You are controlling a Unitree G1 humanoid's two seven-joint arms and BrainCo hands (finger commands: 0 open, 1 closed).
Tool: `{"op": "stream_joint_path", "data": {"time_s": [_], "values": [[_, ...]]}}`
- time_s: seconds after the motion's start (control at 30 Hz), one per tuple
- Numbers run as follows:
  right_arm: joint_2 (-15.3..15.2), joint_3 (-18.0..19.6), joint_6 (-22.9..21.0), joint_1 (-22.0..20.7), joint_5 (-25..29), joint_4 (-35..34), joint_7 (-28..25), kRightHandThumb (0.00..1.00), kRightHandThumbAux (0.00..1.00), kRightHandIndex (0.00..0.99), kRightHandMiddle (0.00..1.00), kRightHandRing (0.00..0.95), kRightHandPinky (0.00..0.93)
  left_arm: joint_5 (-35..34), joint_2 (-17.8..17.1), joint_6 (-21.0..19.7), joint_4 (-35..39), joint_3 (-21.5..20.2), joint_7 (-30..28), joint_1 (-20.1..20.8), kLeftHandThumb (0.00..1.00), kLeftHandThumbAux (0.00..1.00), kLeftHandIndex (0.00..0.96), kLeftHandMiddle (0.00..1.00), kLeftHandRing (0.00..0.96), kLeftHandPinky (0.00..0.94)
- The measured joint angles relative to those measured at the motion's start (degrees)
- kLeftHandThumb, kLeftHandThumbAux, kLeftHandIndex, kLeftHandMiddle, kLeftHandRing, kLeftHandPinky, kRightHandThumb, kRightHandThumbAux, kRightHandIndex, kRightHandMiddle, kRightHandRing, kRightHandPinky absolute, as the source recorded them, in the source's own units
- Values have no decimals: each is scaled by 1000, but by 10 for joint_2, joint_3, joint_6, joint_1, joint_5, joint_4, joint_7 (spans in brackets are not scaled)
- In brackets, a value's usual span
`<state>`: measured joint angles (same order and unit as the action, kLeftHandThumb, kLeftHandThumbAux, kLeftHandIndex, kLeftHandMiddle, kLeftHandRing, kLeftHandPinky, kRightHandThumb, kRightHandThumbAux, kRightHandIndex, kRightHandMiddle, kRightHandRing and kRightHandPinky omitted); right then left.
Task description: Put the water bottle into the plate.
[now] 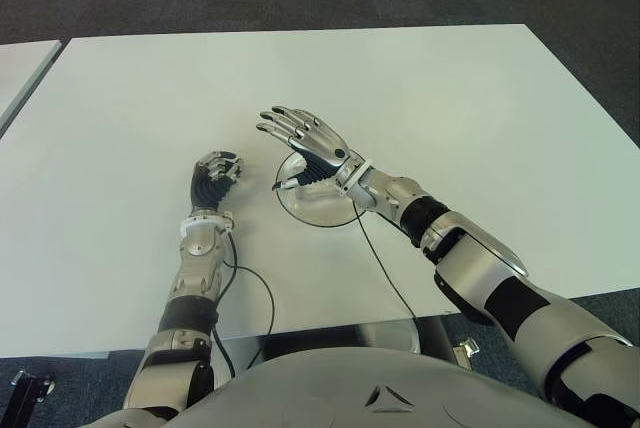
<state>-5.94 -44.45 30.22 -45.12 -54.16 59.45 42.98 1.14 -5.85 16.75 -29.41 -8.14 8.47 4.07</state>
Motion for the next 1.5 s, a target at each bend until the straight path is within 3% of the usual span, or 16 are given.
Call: {"op": "stream_joint_path", "data": {"time_s": [0.2,0.43,0.63,0.73,0.9,1.13,1.5], "values": [[-2,36,41,17,30,11,70,2,418,0,0,0,0,-1,-1,0,-2,-1,0,1,705,714,432,588,583,556],[1,67,44,30,36,38,199,0,462,0,0,0,0,0,-1,-1,0,0,0,1,705,714,433,589,584,559],[6,112,113,32,78,53,271,1,534,0,0,0,12,-1,-1,1,0,0,0,0,705,715,433,590,588,560],[10,142,142,36,112,54,275,16,582,0,0,0,43,-1,0,2,0,1,0,0,704,714,433,590,588,560],[13,202,171,65,186,52,239,46,638,0,0,0,84,0,0,6,0,2,0,-2,705,714,432,590,587,559],[15,268,161,96,240,75,232,28,712,0,1,7,93,0,0,10,0,2,0,-4,706,714,432,588,585,560],[17,314,125,114,259,84,239,6,861,37,55,66,123,0,2,17,-7,2,0,-3,706,714,433,588,584,556]]}}
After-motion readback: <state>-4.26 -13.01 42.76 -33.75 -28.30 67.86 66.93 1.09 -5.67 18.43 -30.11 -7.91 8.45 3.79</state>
